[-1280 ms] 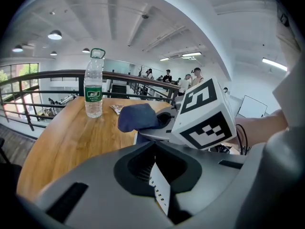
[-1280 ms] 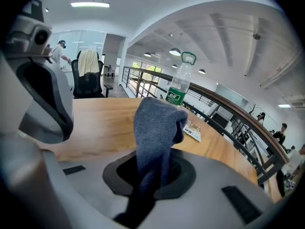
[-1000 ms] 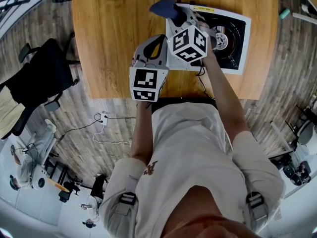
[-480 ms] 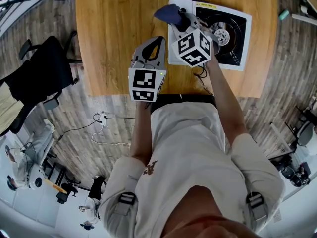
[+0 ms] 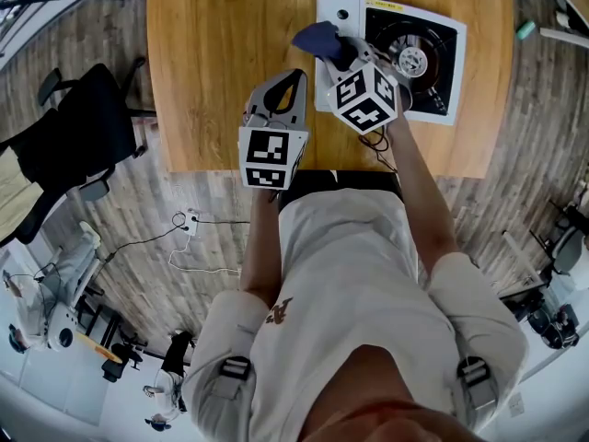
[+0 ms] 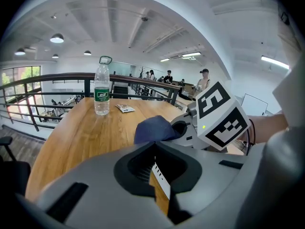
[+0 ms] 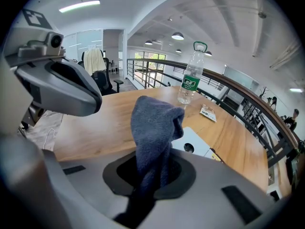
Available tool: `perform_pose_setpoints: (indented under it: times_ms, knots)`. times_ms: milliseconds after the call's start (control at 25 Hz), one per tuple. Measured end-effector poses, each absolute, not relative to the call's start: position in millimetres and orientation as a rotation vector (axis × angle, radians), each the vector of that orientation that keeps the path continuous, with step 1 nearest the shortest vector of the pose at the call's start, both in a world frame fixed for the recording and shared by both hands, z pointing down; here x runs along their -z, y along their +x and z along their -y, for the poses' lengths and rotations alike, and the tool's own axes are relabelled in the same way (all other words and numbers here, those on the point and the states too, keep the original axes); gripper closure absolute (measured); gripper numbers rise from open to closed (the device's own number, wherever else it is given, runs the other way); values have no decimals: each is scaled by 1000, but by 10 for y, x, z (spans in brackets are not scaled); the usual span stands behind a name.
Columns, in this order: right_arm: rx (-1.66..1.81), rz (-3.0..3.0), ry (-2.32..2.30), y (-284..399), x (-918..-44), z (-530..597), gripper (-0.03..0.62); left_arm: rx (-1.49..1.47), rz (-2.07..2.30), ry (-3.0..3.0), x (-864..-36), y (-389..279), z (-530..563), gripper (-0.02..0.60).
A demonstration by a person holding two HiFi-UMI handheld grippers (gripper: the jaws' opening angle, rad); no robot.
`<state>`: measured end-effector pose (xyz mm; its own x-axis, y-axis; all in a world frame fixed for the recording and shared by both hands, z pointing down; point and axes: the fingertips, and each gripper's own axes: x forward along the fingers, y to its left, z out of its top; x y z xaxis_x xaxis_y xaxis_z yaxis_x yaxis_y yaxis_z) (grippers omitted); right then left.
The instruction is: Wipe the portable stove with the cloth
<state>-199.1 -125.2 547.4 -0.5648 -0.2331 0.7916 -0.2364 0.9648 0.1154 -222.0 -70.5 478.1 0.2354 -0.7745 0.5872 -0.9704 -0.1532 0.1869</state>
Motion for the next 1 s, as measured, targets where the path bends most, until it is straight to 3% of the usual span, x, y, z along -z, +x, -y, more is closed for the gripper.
perform_pose_setpoints:
  times_ms: [1000]
  knots:
    - [37,2135,256,-1714,-5487,557,542,-527,1557,2037,-4699,-2079,351,561]
